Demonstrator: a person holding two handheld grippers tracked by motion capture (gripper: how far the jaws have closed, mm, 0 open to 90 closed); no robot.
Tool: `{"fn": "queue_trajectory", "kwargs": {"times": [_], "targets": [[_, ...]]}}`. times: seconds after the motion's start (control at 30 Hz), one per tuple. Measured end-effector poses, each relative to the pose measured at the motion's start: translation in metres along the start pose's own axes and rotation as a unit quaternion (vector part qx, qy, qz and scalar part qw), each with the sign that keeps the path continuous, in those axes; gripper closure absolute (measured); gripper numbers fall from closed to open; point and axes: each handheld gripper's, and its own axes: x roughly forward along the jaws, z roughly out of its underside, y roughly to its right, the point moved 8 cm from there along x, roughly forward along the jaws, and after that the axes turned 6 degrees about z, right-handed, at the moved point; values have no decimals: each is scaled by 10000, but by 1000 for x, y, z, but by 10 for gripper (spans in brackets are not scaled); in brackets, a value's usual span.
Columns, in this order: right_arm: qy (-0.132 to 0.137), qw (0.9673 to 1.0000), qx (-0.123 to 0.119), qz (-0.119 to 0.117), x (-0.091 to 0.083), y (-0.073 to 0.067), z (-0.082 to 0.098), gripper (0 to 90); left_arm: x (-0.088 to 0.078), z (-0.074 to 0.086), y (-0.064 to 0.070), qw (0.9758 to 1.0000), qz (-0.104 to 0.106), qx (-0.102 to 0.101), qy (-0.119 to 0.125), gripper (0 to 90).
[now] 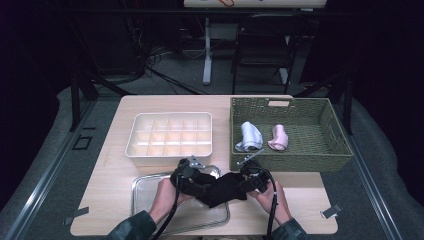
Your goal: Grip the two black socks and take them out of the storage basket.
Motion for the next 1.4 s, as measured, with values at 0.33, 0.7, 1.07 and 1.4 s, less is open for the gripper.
{"fn": "queue_trajectory", "kwargs": {"times": [0.33,0.7,1.07,1.4], "targets": [[-72,9999,-46,-138,-2,5,2,676,18,6,-11,9999,-3,-68,-94,660],[12,9986,181,494,-3,26,4,576,9,6,-16,9994,86,-282,175,778],[-34,9985,176,517,-1,27,6,827,-4,4,-21,9980,57,-406,483,792],[513,9973,69,526,-42,6,1,830,-49,7,-40,9954,-139,-514,800,800]]}}
